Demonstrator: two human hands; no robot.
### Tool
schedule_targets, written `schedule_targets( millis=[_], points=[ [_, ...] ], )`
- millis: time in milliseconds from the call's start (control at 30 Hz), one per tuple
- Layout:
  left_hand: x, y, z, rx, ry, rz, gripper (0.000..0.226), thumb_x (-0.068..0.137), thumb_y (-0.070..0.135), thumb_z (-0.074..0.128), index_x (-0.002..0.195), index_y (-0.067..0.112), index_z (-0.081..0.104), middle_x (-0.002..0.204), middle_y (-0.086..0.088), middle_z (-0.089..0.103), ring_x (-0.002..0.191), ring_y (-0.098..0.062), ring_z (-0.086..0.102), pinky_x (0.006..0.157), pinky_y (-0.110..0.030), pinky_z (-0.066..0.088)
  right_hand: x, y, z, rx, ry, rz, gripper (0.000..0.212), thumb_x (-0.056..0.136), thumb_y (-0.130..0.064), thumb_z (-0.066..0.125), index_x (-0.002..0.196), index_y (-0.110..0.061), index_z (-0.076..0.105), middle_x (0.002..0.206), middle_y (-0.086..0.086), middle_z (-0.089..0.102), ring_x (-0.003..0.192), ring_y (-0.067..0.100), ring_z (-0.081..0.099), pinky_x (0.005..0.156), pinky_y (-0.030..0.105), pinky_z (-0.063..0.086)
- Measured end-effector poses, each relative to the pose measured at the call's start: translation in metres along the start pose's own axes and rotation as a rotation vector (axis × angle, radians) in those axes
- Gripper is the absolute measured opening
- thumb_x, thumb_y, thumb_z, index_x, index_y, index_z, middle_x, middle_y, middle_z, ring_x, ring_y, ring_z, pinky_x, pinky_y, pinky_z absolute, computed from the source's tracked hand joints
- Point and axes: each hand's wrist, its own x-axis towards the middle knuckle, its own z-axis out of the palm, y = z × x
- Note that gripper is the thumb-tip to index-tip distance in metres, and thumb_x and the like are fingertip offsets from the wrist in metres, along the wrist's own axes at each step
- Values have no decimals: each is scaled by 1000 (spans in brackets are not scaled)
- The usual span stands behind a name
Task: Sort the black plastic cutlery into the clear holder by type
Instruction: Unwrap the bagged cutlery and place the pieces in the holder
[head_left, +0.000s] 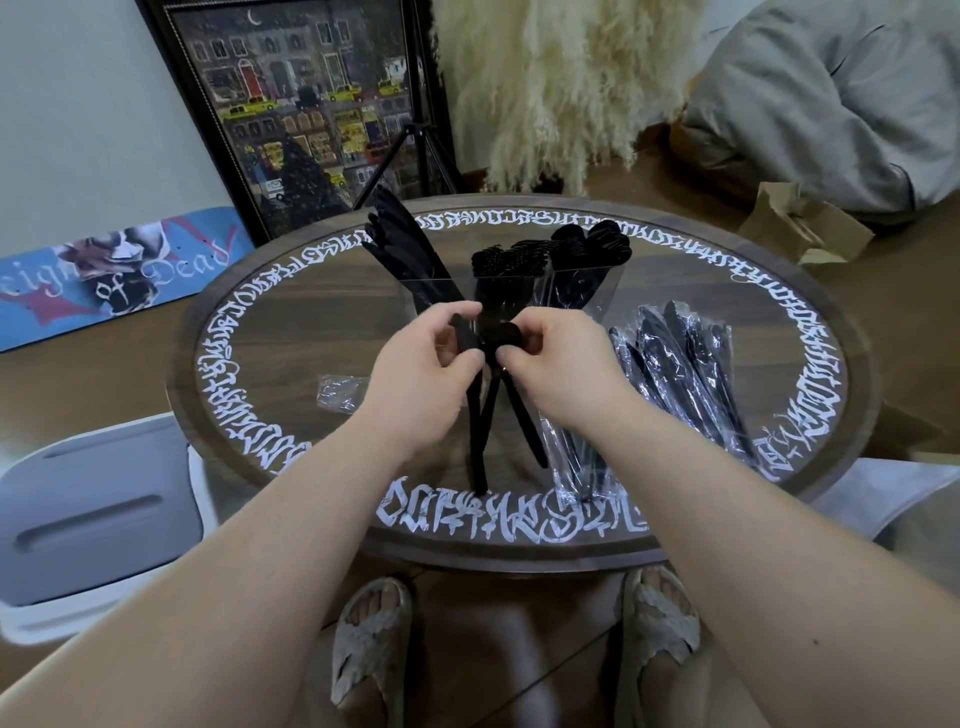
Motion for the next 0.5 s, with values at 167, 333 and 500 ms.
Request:
schedule_targets(
  millis=[167,333,500],
  points=[
    [-4,14,-20,-14,246,13,18,88,14,62,94,31,63,80,9,64,72,-4,56,73,-20,45,-5,1,-18,92,113,53,15,90,-16,58,80,-27,58,70,-9,60,72,15,57,62,27,41],
    [12,45,-52,91,444,214,12,88,17,60,92,28,61,77,20,59,69,2,55,72,-21,45,-12,-10,-39,203,285,41,14,92,-16,56,87,-29,57,69,-10,60,67,12,56,63,28,43],
    [41,73,-77,156,515,352,9,85,23,58,93,22,63,78,12,61,73,-11,61,76,-33,52,-13,-25,-52,260,297,56,16,92,-16,57,84,-30,58,79,-10,66,79,16,67,72,30,53]
  ],
)
